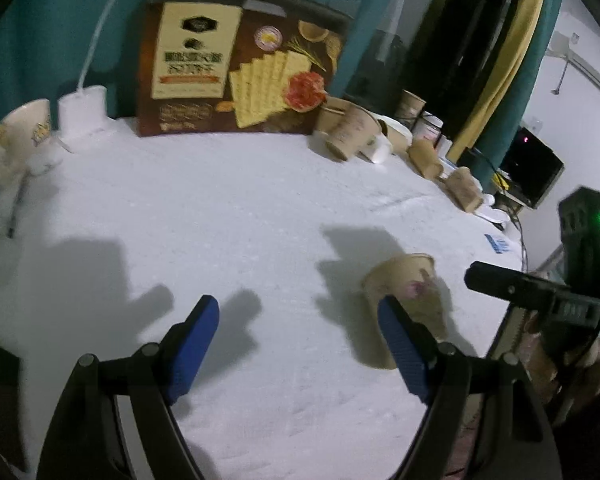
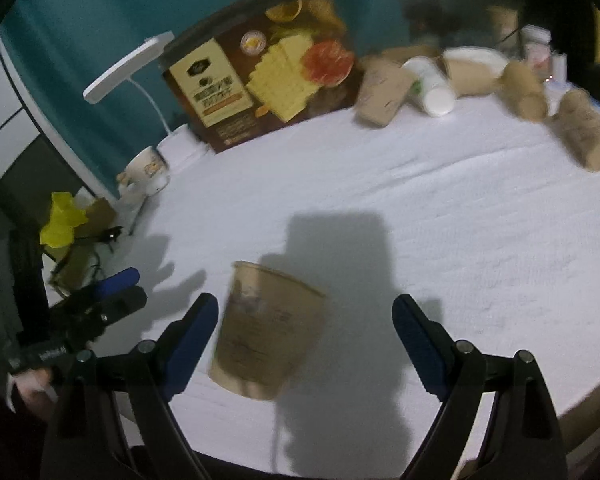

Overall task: Flip cup upright
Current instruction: 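Bring the cup to the right gripper while the left gripper releases it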

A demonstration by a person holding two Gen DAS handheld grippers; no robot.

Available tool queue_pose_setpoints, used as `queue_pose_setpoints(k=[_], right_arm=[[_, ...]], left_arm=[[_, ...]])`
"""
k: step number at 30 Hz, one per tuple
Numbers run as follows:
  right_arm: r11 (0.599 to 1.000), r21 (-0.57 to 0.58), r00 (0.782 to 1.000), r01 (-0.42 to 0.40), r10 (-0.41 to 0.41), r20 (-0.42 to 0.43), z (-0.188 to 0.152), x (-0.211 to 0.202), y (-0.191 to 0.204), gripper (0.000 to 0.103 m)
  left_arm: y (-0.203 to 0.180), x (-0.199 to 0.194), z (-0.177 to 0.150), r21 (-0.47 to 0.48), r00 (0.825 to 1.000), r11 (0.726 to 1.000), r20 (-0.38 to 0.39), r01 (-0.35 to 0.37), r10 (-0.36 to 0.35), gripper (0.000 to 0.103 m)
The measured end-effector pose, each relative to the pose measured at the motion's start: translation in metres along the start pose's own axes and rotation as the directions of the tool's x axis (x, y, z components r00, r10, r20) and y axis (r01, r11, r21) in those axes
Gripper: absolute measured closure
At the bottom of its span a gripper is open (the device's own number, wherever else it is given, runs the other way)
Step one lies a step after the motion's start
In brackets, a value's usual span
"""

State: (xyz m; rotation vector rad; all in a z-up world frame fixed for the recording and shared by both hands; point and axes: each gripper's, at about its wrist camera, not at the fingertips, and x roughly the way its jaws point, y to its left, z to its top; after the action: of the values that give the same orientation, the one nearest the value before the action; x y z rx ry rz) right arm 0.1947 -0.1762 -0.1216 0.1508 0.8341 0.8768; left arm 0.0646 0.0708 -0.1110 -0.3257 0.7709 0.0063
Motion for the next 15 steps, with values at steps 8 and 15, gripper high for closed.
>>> queue_pose_setpoints(k=[8, 15], right_arm=[[0.999, 0.045, 0.995, -0.019, 0.023, -0.097, 0.005, 0.039, 0.014, 0.016], [0.997, 0.075, 0.987, -0.001, 0.013, -0.163, 0.007, 0.065, 0.012, 0.016]], left_arm=[[0.026, -0.011, -0.006, 0.011, 1.000, 1.000, 0.008, -0.019, 0.019, 0.021], [0.043, -0.014, -0.015, 0.002, 1.000, 1.000, -0.002, -0.002, 0.002, 0.021]])
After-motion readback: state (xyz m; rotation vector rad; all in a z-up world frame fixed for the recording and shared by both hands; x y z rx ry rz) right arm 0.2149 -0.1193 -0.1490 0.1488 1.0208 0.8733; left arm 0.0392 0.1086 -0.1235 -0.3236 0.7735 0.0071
